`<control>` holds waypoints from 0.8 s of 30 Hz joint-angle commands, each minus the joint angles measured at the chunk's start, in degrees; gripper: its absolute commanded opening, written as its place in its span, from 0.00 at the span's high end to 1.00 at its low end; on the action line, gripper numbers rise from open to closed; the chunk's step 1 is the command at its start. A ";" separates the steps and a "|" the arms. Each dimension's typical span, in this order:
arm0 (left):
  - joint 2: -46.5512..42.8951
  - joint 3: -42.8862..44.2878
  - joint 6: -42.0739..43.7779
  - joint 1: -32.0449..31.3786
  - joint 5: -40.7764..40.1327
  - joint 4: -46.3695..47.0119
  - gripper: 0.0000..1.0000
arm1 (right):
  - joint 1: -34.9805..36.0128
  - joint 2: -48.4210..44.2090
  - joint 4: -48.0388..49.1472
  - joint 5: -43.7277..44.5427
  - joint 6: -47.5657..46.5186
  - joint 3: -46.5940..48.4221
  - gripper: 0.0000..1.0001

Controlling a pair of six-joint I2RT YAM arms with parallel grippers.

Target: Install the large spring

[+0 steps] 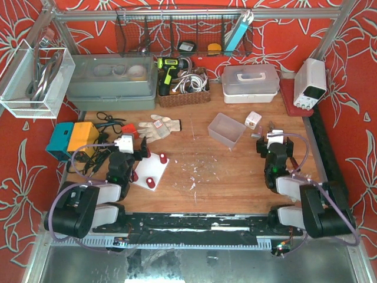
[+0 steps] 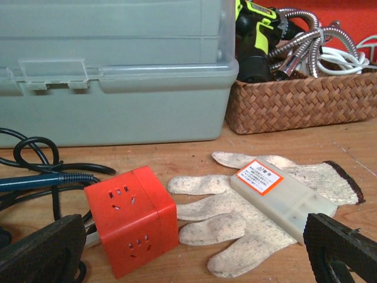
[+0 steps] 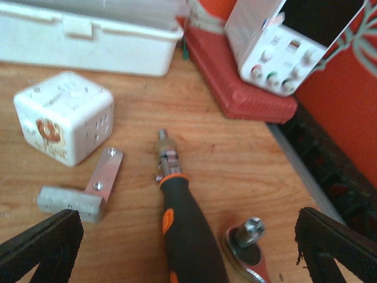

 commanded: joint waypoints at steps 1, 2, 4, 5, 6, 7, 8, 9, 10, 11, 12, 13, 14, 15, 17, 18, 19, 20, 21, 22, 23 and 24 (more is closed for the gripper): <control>1.76 -2.41 -0.60 0.37 -0.02 9.26 0.00 | -1.45 8.32 9.18 -8.77 0.37 0.68 0.01; 2.64 -2.99 -0.65 0.35 0.08 10.95 0.00 | -1.47 9.63 9.81 -9.92 -0.23 1.04 0.01; 5.23 -3.62 -0.55 0.35 0.35 13.80 0.00 | -1.38 10.73 10.19 -8.85 0.18 1.36 0.01; 7.71 -3.44 -0.54 0.31 -0.14 15.27 0.00 | -1.37 11.27 10.35 -8.19 0.52 1.52 0.01; 9.36 -3.58 -0.65 0.27 -0.30 17.14 0.00 | -1.38 11.73 9.94 -7.51 0.75 2.14 0.01; 10.67 -3.60 -0.81 0.30 -1.33 18.71 0.00 | -1.38 12.04 7.94 -6.57 1.01 3.25 0.01; 10.93 -3.09 -1.36 0.29 -2.66 18.32 0.00 | -1.52 12.07 5.02 -6.63 1.56 4.66 0.01; 10.25 -2.29 -2.08 0.26 -4.14 15.45 0.00 | -1.63 12.21 5.67 -6.78 1.46 4.43 0.01; 9.70 -1.33 -2.72 0.30 -5.12 12.79 0.00 | -1.68 12.16 5.28 -6.82 1.53 4.59 0.01; 10.21 -1.03 -2.77 0.46 -5.34 13.06 0.00 | -1.73 12.09 5.07 -6.81 1.60 4.62 0.01; 10.87 -0.69 -2.81 0.50 -5.65 13.28 0.00 | -1.79 12.20 5.25 -6.81 1.50 4.62 0.01; 10.94 -0.08 -2.78 0.47 -5.93 12.34 0.00 | -1.75 12.21 5.31 -6.81 1.50 4.58 0.01; 10.51 0.34 -2.99 0.48 -5.86 10.97 0.00 | -1.79 12.06 5.15 -6.77 1.47 4.61 0.01; 10.40 0.42 -2.98 0.52 -5.90 10.41 0.00 | -1.67 12.06 5.47 -6.77 1.47 4.48 0.01; 10.68 0.26 -2.90 0.52 -5.94 11.30 0.00 | -1.75 12.09 5.33 -6.81 1.49 4.49 0.01; 10.49 0.33 -2.86 0.53 -5.94 10.98 0.00 | -1.76 12.04 5.37 -6.79 1.51 4.49 0.01; 10.36 0.34 -2.88 0.56 -5.92 10.77 0.00 | -1.76 12.08 5.42 -6.77 1.49 4.49 0.01; 10.43 0.35 -2.86 0.57 -5.94 10.90 0.00 | -1.79 12.02 5.37 -6.81 1.52 4.49 0.01; 10.49 0.34 -2.85 0.52 -5.94 10.94 0.00 | -1.75 12.08 5.42 -6.79 1.54 4.49 0.01; 10.44 0.34 -2.85 0.46 -5.94 10.90 0.00 | -1.71 12.05 5.43 -6.81 1.49 4.49 0.01; 10.44 0.34 -2.85 0.57 -5.94 10.93 0.00 | -1.76 12.07 5.44 -6.81 1.49 4.49 0.01; 10.47 0.34 -2.85 0.47 -5.94 10.94 0.00 | -1.77 12.05 5.42 -6.81 1.49 4.49 0.01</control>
